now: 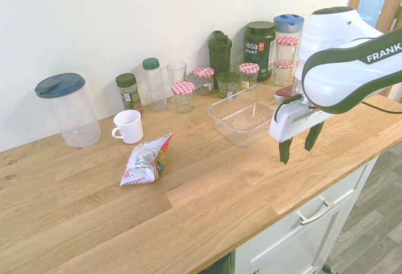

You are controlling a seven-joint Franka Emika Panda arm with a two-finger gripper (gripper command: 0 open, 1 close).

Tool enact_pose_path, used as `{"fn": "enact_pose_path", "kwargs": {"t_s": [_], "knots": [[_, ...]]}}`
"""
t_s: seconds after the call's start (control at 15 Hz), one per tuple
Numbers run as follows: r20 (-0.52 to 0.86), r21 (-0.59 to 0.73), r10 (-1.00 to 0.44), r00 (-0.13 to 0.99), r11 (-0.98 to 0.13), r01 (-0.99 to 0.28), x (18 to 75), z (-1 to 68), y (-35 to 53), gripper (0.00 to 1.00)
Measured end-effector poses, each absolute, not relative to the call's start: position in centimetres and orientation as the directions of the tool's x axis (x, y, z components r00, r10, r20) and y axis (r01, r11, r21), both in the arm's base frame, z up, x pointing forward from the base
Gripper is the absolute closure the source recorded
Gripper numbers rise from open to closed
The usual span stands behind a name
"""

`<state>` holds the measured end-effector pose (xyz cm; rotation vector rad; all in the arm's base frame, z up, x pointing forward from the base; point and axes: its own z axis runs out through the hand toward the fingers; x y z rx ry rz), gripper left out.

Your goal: Put the chip bag into the container

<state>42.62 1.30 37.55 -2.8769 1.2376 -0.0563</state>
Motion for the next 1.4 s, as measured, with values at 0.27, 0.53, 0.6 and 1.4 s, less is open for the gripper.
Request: {"fn": "enact_pose_path", "kwargs": {"t_s": [0.27, 0.53, 0.6, 1.4], "knots": [[0.021, -0.035, -0.727, 0.686, -0.686, -0.726, 42.7, 37.7, 1.8, 0.0], [0.042, -0.057, -0.691, 0.722, -0.723, -0.689, 43.7, 39.8, 5.3, 0.0], [0.052, -0.066, -0.683, 0.728, -0.73, -0.68, 44.1, 40.8, 6.7, 0.0], [-0.089, -0.171, -0.841, 0.533, -0.514, -0.84, 57.9, 43.8, 21.4, 0.0]]}}
